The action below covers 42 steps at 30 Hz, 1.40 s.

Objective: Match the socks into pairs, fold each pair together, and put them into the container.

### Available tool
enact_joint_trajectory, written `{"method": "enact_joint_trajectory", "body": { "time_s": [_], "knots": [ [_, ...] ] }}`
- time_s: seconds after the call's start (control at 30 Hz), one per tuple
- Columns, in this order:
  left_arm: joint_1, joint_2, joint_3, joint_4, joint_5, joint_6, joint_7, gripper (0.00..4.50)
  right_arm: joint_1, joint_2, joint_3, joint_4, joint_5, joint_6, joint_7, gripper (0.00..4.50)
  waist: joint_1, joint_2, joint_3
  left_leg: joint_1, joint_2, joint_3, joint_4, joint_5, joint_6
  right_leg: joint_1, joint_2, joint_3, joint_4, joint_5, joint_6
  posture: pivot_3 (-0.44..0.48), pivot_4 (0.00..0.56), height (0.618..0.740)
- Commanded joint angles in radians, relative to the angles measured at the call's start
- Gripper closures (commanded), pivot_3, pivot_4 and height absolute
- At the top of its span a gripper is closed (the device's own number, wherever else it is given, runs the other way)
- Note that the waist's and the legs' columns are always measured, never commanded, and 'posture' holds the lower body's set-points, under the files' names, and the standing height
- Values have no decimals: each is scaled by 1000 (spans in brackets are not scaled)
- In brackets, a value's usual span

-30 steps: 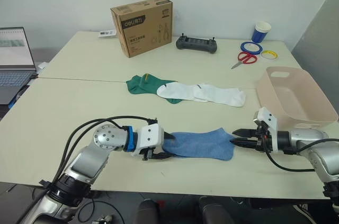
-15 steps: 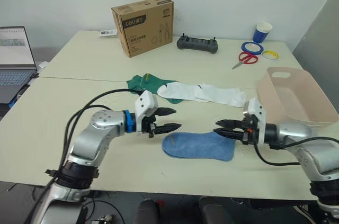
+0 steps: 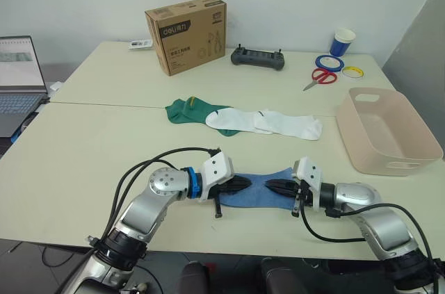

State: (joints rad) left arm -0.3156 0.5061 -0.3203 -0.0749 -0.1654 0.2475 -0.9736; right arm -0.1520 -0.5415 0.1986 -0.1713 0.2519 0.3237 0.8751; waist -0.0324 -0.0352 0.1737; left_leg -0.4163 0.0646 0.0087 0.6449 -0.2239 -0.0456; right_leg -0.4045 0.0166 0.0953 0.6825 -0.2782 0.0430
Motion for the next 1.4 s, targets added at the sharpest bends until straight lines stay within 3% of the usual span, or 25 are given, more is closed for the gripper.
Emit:
{"method": "enact_joint_trajectory", "body": {
  "time_s": [0.03,0.7,0.87,1.13,1.23,1.4],
  "knots": [
    [9,14,0,15,26,-57,-11,4473,11,3,-19,47,-28,-66,-16,4500,1,0,0,0,0,0,0,0,0,0,0,0,0,0,0,0,150,740],
    [22,83,66,70,21,-109,-52,4473,67,-113,-164,218,0,-190,59,4500,1,1,-4,1,0,1,0,0,0,2,-1,1,0,0,0,0,150,740],
    [28,76,80,25,-32,-83,-80,4473,72,-117,-178,92,89,-116,105,4500,0,2,-3,1,0,1,0,0,0,2,0,1,0,0,0,0,150,740],
    [20,84,160,-74,-117,-34,-62,4473,66,-133,-280,-134,266,161,15,4500,0,2,-3,0,0,0,0,0,0,1,0,0,0,0,0,0,150,740],
    [34,104,161,-118,-136,-7,-85,4500,48,-172,-319,-141,308,257,4,3971,0,2,-3,0,0,1,0,0,0,1,-1,1,-1,0,1,0,150,740],
    [37,111,112,-105,-85,-27,-103,4500,-1,-227,-355,-137,406,420,19,2187,0,2,-3,1,0,0,0,0,0,1,0,1,0,0,0,0,150,740]
  ]
}}
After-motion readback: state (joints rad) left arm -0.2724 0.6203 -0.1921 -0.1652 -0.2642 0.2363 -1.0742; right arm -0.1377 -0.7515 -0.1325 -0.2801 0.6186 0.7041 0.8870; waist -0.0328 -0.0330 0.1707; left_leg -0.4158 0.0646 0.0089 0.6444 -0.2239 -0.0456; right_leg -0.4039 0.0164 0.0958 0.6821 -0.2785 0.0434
